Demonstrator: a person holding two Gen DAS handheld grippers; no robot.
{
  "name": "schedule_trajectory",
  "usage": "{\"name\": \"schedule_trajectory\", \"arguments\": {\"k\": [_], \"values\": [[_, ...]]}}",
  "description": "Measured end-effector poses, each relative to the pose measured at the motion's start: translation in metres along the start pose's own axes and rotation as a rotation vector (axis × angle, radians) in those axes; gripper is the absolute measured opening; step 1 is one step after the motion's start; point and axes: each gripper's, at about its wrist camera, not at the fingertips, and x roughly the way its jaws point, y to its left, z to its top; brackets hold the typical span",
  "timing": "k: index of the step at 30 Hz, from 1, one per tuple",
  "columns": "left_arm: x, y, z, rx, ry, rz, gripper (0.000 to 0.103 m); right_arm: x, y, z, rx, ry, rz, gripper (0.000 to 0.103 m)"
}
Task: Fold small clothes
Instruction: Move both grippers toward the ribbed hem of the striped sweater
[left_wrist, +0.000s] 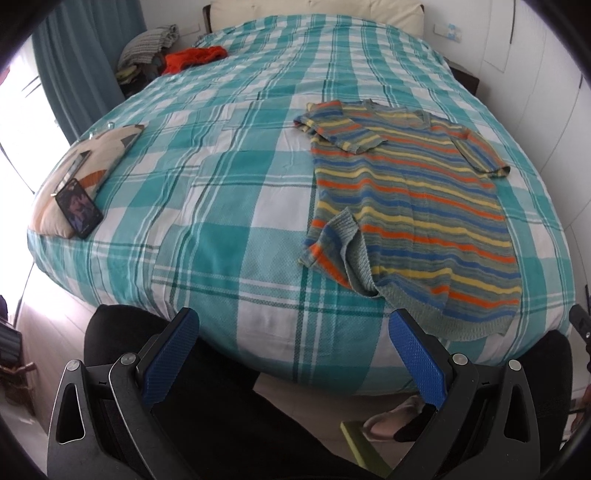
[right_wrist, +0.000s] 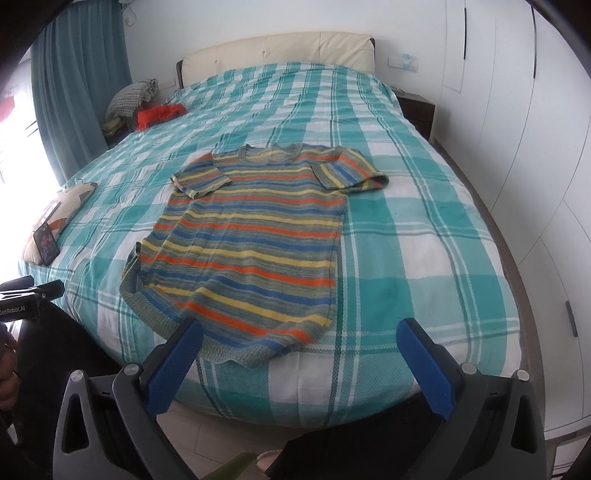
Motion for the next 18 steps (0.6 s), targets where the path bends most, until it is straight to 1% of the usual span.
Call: {"name": "schedule_trajectory", "arguments": {"k": [3,7,10,11,12,14,16,18], "values": [[0.005,-0.001,0.001,-0.004,0.006,0.012,0.103,0.012,-0.007,-0.005,0.035,0.033,0.015,0.103],[0.006,-0.004,0.001,0.009,-0.001,0.001,0.103,0.023,-0.015,-0.009,0.075,0.058,0.058,0.103],[0.005,-0.006,0.0,0.035,-0.012,-0.011,0.103,0.038,-0.02,-0.015,0.131,0.089,0.135,0.103],[0.009,-0.004,0.008,0.046,-0.015,-0.014,0.103,0.044,-0.022,-0.018,0.153,0.097,0.176,0.103],[0.01,-0.005,0.007,0.057,-0.021,-0.017,0.103,0.05,-0.024,-0.02,0.173,0.1,0.222,0.103],[0.01,-0.007,0.006,0.072,-0.029,-0.03,0.103,0.068,-0.029,-0.025,0.206,0.105,0.279,0.103],[0.011,-0.007,0.008,0.068,-0.032,-0.039,0.103,0.092,-0.035,-0.026,0.231,0.123,0.28,0.103],[0.012,-0.006,0.007,0.063,-0.032,-0.053,0.103,0.115,-0.045,-0.024,0.288,0.137,0.287,0.103]]}}
